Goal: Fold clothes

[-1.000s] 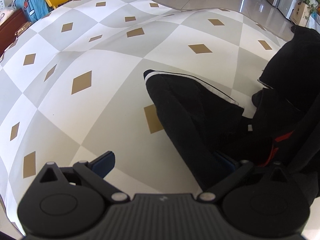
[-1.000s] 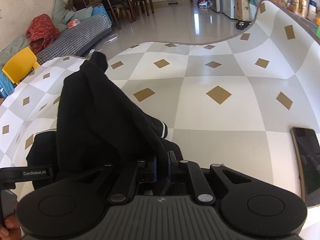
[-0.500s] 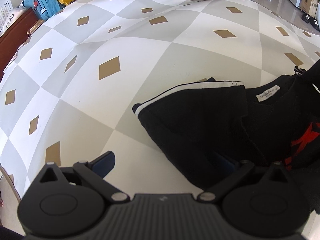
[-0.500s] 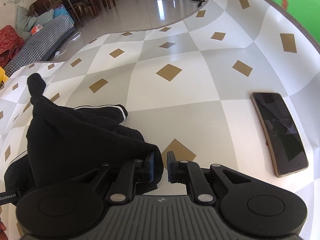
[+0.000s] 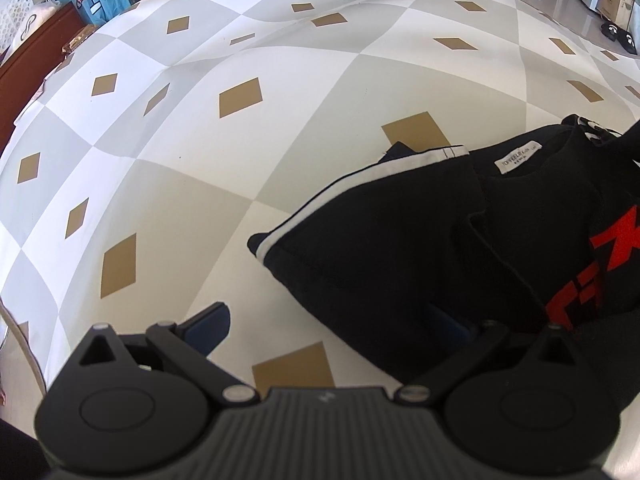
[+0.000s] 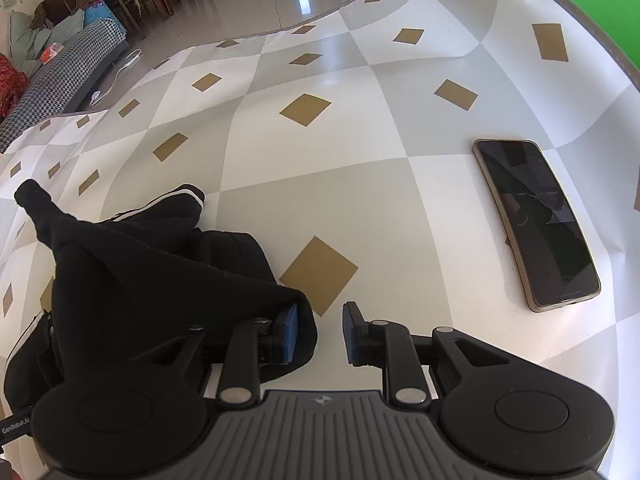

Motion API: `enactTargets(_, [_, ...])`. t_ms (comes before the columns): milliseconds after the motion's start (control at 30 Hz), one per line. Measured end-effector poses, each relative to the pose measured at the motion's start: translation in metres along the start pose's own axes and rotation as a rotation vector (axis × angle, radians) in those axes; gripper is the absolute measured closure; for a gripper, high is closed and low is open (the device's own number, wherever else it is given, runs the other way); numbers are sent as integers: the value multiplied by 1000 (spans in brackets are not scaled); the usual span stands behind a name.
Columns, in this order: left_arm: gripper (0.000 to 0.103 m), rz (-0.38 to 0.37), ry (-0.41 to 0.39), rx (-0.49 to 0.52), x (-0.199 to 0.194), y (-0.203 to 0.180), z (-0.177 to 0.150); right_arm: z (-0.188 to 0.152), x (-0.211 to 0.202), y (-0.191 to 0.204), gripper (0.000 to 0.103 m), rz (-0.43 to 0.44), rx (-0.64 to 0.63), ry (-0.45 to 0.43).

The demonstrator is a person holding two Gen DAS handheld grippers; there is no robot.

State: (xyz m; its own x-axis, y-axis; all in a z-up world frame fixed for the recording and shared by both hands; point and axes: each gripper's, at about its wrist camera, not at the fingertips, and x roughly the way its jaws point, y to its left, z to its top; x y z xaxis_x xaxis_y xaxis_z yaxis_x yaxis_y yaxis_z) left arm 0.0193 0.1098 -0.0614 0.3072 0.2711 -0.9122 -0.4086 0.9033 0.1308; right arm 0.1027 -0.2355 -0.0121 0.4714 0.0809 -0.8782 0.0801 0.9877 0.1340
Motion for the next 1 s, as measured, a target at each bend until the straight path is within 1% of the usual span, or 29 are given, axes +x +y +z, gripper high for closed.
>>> enactTargets(100, [0, 0, -1, 0, -2, 2, -6, -1, -11, 3, 79, 11, -37, -28])
enactTargets(200, [0, 3, -23, 10, -8, 2, -9, -1, -34, 9, 73, 34, -87, -91])
enactTargets(267, [0, -5, -56, 5, -18, 3, -9, -2, -48, 12, 68, 61, -109, -139])
enactTargets(333, [0, -42, -107, -16, -30, 5, -6, -2, -59, 14, 67, 96, -119, -176])
enactTargets(400, [0, -67, -160, -27, -42, 6, -3, -1, -65, 17, 66, 147, -116, -201])
enactTargets(500, [0, -85, -203, -12, -52, -1, 1, 2, -67, 25, 66, 194, -115, -215])
enactTargets(600, [0, -112, -192, -5, -49, -12, 4, 5, -69, 36, 64, 251, -124, -228])
enactTargets(633, [0, -115, -187, -1, -47, -16, 3, 6, -69, 41, 62, 268, -134, -232])
enactTargets(767, [0, -108, -187, 27, -40, -30, 2, 10, -68, 65, 57, 327, -206, -255])
enactTargets(833, [0, -96, -193, 45, -37, -37, 3, 11, -64, 78, 56, 327, -254, -266])
enactTargets(1000, [0, -109, -165, 75, -26, -47, 1, 12, -51, 104, 54, 317, -355, -274])
